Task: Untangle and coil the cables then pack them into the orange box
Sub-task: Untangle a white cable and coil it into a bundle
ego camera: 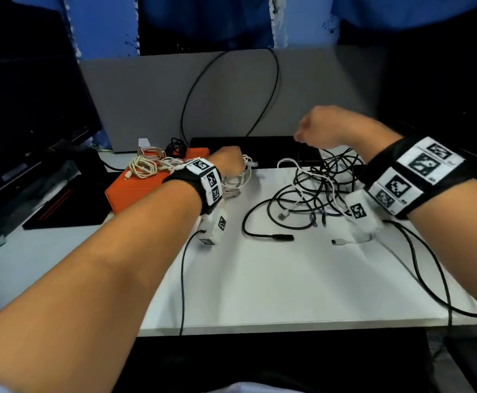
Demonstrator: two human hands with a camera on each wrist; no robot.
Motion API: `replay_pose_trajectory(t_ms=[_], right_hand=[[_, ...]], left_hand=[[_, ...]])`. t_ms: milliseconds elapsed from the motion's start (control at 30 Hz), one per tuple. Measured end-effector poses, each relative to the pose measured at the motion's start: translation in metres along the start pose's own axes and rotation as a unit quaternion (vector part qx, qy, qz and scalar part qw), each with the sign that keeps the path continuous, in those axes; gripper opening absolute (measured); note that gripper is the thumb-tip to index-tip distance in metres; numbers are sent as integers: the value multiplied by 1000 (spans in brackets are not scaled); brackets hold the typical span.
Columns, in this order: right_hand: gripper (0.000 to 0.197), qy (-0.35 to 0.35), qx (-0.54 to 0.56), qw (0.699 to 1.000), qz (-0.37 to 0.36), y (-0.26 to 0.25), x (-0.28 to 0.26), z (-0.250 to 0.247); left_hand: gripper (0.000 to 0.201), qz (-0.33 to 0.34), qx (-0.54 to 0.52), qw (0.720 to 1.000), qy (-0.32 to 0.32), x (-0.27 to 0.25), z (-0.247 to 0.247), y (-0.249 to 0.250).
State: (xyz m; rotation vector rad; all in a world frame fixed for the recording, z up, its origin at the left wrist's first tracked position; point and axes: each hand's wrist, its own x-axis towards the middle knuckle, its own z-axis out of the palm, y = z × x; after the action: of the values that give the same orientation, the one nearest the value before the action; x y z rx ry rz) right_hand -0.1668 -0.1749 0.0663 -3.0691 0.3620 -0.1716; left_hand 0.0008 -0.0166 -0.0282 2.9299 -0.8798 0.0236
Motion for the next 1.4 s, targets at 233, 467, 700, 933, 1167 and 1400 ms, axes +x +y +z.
replay_pose_trajectory(t_ms=[233,467,700,933,1167,1400], right_hand=[[42,-57,102,993,-25,-17,11,31],[43,-60,242,968,17,-11,19,68],[34,-94,587,804,20,-28,7,83],[42,-156,826,542,3,-32,-13,73],[85,-187,852,488,-22,-30,-19,74],[37,-143,806,574,14,-38,-23,84]], left_hand=[[19,-46,-45,995,76,14,13,-11],[10,-63,-311,936,150,12,-2,-18],[4,55,-475,852,213,-42,-23,3],[13,212,-235,894,317,-80,-20,-5],[19,246,-69,920,296,-96,-31,-7],[38,272,71,930,236,-107,-28,-5]])
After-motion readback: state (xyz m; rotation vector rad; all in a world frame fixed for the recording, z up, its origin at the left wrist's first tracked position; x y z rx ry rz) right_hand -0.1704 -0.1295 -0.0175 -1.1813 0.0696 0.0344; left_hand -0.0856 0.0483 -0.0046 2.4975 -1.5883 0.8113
